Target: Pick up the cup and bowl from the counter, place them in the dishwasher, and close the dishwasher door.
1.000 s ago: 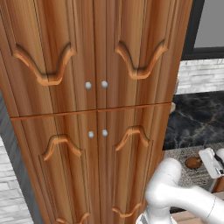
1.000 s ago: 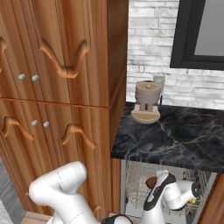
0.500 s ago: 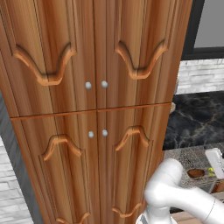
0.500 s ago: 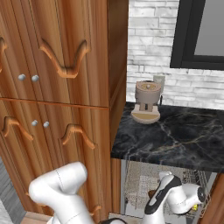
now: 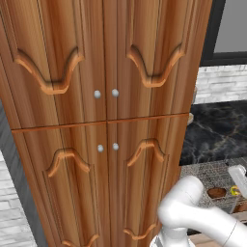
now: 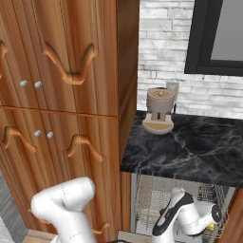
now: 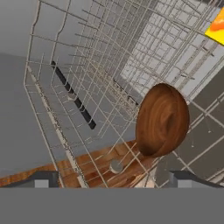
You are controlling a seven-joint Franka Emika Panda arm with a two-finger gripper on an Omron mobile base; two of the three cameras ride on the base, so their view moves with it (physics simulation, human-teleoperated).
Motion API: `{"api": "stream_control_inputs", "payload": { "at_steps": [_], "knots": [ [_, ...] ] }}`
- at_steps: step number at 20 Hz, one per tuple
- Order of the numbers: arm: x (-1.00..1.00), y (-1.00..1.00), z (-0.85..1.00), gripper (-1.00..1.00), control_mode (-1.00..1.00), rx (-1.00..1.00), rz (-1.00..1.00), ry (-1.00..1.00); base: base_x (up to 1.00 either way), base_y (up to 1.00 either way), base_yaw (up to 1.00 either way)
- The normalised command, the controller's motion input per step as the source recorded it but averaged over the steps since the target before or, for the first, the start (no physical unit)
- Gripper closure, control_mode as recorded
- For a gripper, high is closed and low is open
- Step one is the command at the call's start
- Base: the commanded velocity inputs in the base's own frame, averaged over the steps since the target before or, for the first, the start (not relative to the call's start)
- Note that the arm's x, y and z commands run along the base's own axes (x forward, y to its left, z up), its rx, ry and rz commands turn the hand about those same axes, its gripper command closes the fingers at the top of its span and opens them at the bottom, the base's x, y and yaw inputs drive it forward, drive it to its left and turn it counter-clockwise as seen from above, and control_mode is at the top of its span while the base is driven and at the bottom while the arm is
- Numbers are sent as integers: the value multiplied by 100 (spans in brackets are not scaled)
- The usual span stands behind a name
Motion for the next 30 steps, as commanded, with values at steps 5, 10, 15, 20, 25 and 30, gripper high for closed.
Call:
{"api": "stream_control_inputs", "payload": {
  "at_steps": [5,10,15,20,25,30],
  "knots": [
    [-34,0,0,-100,-100,-4,0,-8,0,0,0],
    [-35,0,0,-100,-100,-2,0,-8,0,0,0],
    [-49,-1,1,-100,-100,0,0,-11,0,0,0],
    [-46,0,7,-100,-100,-2,0,-13,0,0,0],
    [-45,0,18,-100,-100,-6,0,-15,0,0,0],
    [-38,0,72,-100,-100,-6,0,-20,0,0,0]
  ]
}}
